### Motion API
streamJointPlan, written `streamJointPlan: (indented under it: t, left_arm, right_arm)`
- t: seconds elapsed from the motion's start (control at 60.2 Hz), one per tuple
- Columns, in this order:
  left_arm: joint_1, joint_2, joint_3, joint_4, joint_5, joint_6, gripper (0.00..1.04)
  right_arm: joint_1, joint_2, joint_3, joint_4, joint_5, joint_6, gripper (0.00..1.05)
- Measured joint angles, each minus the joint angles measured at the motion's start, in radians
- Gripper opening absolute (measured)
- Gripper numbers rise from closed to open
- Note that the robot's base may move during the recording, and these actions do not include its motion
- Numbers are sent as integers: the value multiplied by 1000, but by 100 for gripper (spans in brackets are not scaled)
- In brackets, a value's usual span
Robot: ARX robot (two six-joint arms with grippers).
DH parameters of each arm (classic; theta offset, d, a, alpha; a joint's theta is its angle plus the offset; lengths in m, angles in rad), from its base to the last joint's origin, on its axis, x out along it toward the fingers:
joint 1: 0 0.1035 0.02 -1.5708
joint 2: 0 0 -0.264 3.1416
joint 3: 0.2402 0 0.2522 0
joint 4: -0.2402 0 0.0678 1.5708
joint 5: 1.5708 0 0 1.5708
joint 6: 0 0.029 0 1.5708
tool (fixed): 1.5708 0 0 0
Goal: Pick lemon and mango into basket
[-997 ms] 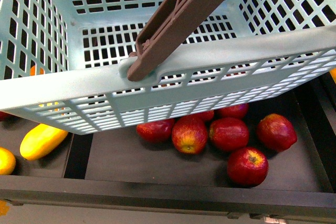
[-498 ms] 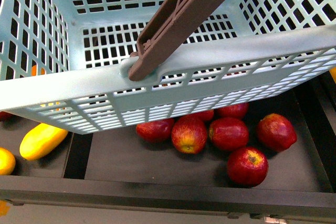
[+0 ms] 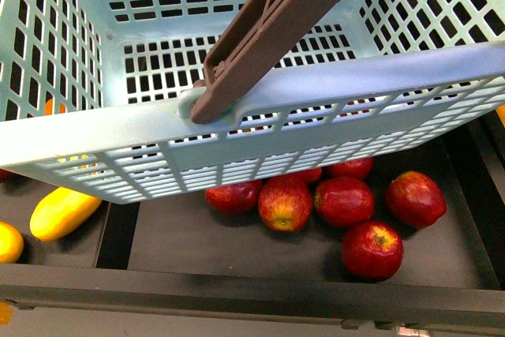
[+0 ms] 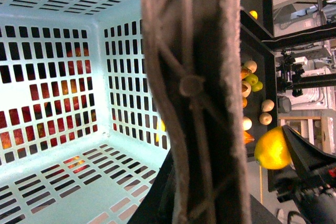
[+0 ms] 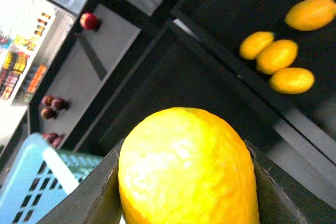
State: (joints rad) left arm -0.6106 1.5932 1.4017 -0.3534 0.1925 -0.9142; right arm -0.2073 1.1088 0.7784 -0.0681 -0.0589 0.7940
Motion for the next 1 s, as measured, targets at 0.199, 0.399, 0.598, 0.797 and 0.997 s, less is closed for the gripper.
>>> streamJointPlan:
  t: [0.199, 0.399, 0.598, 0.797, 0.997]
  left_arm:
    - [0, 0, 0, 0, 0, 0, 5]
    - [0, 0, 0, 0, -1, 0, 5]
    - [0, 0, 0, 0, -1, 0, 5]
    - [0, 0, 0, 0, 2, 0, 5]
    - [0, 0, 0, 0, -1, 3, 5]
  right_arm:
    - [283, -26, 29, -5, 145, -35, 54]
    - [485, 74, 85, 44, 267, -138, 54]
    - [603, 218, 142, 87, 344, -250, 54]
    - [636, 244, 150, 102, 391, -296, 72]
    - [599, 178, 117, 93, 408, -287, 97]
